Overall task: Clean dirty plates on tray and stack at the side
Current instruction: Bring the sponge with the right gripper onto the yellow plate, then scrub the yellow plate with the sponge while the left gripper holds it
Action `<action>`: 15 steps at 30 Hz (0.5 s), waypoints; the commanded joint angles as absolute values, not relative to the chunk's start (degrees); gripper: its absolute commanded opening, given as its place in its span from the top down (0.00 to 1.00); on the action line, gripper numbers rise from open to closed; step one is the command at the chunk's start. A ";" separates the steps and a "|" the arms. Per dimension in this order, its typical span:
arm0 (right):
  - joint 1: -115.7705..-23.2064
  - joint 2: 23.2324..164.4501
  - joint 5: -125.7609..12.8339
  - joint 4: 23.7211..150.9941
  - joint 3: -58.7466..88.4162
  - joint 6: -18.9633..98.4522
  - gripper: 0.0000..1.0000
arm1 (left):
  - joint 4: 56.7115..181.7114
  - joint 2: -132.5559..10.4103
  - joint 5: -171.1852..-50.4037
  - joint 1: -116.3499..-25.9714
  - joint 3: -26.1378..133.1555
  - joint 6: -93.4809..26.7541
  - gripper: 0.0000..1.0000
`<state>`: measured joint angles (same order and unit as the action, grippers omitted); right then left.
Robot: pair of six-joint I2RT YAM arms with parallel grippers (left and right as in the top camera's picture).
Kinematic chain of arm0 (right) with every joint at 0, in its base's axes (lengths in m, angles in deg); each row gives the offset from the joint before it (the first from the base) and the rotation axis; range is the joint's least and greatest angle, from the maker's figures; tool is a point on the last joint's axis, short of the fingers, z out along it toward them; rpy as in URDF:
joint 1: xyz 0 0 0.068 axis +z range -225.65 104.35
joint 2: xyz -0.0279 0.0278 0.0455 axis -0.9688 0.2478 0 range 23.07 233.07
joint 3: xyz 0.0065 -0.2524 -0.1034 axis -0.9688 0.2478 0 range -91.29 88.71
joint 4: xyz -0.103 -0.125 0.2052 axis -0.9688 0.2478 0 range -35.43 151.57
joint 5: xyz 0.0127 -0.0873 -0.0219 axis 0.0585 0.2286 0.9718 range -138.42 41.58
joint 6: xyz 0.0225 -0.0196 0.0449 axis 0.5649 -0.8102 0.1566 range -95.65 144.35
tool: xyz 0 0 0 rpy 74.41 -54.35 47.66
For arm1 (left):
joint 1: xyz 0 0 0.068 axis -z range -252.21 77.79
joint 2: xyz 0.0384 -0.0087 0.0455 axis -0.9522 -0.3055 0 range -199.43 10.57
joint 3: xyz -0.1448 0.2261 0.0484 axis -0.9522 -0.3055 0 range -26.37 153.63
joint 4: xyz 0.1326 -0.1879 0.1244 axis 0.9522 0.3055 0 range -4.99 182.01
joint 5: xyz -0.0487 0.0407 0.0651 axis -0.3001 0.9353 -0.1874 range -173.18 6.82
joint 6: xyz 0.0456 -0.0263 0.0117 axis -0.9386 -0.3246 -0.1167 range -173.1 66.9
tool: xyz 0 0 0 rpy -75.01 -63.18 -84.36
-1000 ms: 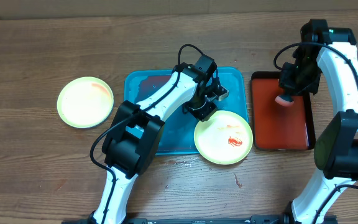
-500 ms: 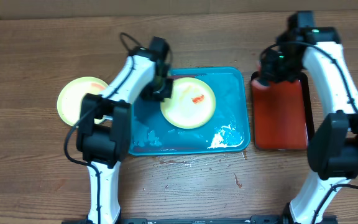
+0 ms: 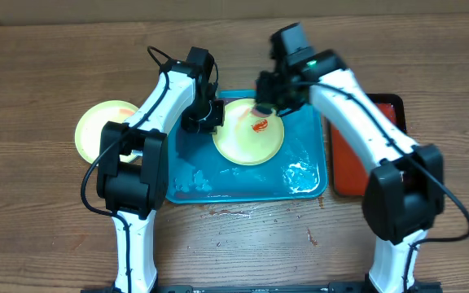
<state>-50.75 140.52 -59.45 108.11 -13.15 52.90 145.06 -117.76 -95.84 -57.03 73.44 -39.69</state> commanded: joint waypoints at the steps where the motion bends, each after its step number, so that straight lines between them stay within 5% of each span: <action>1: -49.70 144.41 -52.78 107.41 -13.24 55.50 0.96 | 145.21 -116.38 -98.31 -57.23 74.03 -39.41 0.96; 15: -50.27 153.26 -47.71 109.31 -13.24 55.44 0.96 | 145.45 -116.38 -105.51 -58.87 74.03 -45.48 0.96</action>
<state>-50.16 149.94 -49.20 109.14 -13.09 54.78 145.28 -117.76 -102.75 -58.76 73.44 -43.04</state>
